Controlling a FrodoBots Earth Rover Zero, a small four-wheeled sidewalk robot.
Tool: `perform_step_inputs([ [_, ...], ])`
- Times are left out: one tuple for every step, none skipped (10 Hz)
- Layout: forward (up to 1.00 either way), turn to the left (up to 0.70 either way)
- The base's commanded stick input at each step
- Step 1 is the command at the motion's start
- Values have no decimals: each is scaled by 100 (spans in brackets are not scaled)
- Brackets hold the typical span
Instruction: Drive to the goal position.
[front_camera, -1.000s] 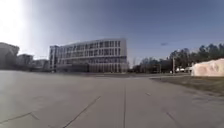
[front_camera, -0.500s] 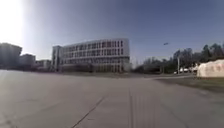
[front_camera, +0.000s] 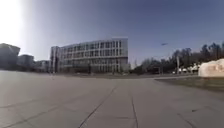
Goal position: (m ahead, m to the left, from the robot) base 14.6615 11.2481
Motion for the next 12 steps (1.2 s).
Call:
perform_step_inputs([
  [100, 43],
  [100, 43],
  [100, 43],
  [100, 43],
  [100, 43],
  [100, 43],
  [100, 43],
  [100, 43],
  [100, 43],
  [100, 43],
  [100, 14],
  [100, 3],
])
